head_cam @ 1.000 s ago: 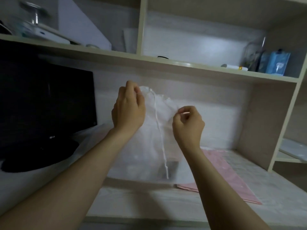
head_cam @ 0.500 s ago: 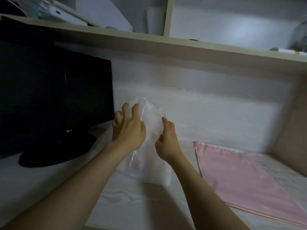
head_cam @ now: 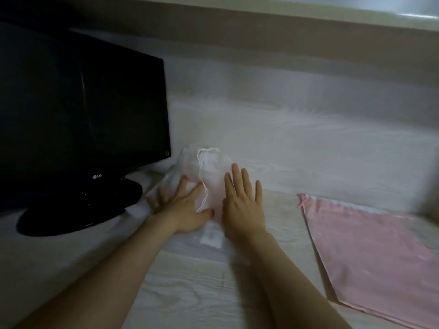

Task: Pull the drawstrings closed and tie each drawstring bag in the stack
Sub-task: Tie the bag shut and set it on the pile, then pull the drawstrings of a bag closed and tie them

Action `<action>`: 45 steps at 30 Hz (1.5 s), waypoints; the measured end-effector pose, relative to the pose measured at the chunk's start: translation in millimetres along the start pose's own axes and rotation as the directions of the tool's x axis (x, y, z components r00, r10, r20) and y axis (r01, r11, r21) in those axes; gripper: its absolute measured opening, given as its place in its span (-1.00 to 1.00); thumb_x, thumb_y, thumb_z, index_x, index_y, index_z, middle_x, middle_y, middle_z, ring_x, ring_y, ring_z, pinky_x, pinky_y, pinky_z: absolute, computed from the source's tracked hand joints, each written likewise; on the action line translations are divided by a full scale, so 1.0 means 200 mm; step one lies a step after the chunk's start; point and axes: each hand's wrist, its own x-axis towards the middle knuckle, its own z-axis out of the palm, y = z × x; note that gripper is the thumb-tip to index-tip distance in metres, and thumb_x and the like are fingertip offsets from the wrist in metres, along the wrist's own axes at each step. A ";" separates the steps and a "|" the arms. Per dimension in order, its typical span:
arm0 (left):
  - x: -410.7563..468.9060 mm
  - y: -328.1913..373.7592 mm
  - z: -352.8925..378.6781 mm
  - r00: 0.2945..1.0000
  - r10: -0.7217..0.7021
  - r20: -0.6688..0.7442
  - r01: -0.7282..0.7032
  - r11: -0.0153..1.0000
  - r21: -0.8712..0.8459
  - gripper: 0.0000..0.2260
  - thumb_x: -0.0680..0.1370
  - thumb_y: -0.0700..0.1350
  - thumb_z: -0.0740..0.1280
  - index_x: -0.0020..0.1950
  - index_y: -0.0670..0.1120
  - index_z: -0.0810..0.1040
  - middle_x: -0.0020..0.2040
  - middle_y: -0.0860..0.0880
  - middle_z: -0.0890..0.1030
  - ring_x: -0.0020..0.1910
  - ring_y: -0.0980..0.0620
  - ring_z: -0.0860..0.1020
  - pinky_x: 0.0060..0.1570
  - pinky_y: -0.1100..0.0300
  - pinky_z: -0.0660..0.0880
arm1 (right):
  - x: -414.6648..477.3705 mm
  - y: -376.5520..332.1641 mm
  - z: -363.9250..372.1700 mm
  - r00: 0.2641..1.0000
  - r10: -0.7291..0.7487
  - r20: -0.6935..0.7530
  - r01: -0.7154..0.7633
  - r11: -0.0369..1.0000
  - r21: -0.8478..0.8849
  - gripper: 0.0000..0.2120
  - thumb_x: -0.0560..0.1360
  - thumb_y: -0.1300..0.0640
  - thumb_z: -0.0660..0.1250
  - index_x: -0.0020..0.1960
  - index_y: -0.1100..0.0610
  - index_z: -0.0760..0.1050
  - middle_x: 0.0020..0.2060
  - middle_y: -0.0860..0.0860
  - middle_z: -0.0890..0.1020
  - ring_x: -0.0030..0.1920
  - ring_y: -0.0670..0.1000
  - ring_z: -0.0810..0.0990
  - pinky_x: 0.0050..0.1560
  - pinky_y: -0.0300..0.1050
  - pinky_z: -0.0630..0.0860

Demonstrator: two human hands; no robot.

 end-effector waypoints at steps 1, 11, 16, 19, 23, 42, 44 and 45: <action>0.02 -0.01 0.01 1.000 0.009 -0.003 -0.009 1.000 0.002 -0.05 0.28 0.67 0.08 0.59 0.51 -0.23 0.61 0.24 -0.50 0.62 -0.33 -0.42 0.55 -0.45 -0.22 | 0.00 0.01 0.02 0.999 0.017 0.028 -0.019 0.998 0.065 -0.29 0.68 -0.05 0.08 0.69 0.03 -0.21 0.66 0.01 -0.31 0.66 0.09 -0.31 0.61 0.31 -0.19; 0.03 0.04 -0.04 1.000 0.026 -0.010 -0.025 0.997 0.072 -0.19 0.40 0.64 0.08 0.58 0.51 -0.15 0.67 0.23 -0.35 0.57 -0.37 -0.50 0.40 -0.50 -0.47 | -0.01 0.06 0.05 0.976 0.092 0.195 -0.165 0.902 0.398 -0.49 0.70 -0.10 0.06 0.61 0.03 0.21 0.65 0.03 0.16 0.63 0.05 0.17 0.60 0.26 0.03; -0.13 0.18 -0.15 0.976 0.010 -0.217 0.046 0.967 0.252 -0.24 0.43 0.50 0.28 0.54 0.15 0.35 0.62 -0.11 0.20 0.61 -0.38 -0.01 0.54 -0.42 -0.12 | -0.05 0.04 -0.07 0.961 0.238 -0.144 -0.148 0.875 0.460 -0.74 0.53 0.26 0.18 0.20 0.13 0.44 0.08 0.11 0.61 0.00 0.21 0.60 0.05 0.13 0.53; -0.22 0.28 -0.19 0.881 0.092 -0.464 0.042 0.962 0.271 -0.43 0.47 0.41 0.23 0.20 -0.01 0.58 0.31 -0.15 0.47 0.31 -0.23 0.38 0.30 -0.14 0.34 | -0.07 0.07 -0.16 0.961 0.275 0.009 -0.248 0.852 0.461 -0.73 0.51 0.24 0.23 0.20 0.13 0.49 0.02 0.12 0.64 0.00 0.19 0.63 -0.03 0.04 0.57; -0.28 0.41 -0.15 0.751 0.238 -0.616 -0.207 0.971 0.122 -0.66 0.53 0.20 0.24 -0.20 -0.05 0.51 -0.11 -0.06 0.56 0.00 -0.13 0.50 -0.07 0.02 0.41 | -0.15 0.20 -0.26 0.951 0.282 0.123 -0.307 0.893 0.328 -0.68 0.46 0.23 0.31 0.21 0.12 0.51 0.09 0.11 0.62 0.12 0.17 0.60 0.07 0.04 0.59; -0.16 0.84 0.21 0.822 0.426 -0.378 -0.439 0.897 0.057 -0.84 0.58 0.04 0.29 -0.13 0.03 0.58 -0.13 0.06 0.57 0.04 -0.06 0.48 0.13 -0.03 0.42 | -0.41 0.72 -0.30 0.853 0.510 0.108 -0.494 0.857 -0.150 -0.72 0.62 0.22 0.22 0.31 0.16 0.46 0.23 0.16 0.57 0.25 0.23 0.58 0.13 0.00 0.50; -0.15 0.82 0.23 0.771 0.466 -0.433 -0.508 0.861 0.023 -0.88 0.56 0.01 0.35 -0.15 0.05 0.59 -0.14 0.10 0.56 0.03 -0.02 0.45 0.11 0.00 0.42 | -0.40 0.73 -0.32 0.834 0.551 0.033 -0.547 0.833 -0.075 -0.79 0.65 0.19 0.18 0.26 0.17 0.44 0.20 0.17 0.58 0.23 0.26 0.58 0.09 0.02 0.49; -0.15 0.80 0.23 0.740 0.485 -0.465 -0.548 0.836 0.000 -0.90 0.55 -0.02 0.38 -0.16 0.05 0.59 -0.15 0.12 0.56 0.02 -0.01 0.45 0.09 0.02 0.42 | -0.40 0.73 -0.32 0.821 0.571 -0.010 -0.571 0.820 -0.037 -0.81 0.66 0.21 0.15 0.24 0.17 0.41 0.17 0.18 0.59 0.20 0.26 0.59 0.05 0.04 0.48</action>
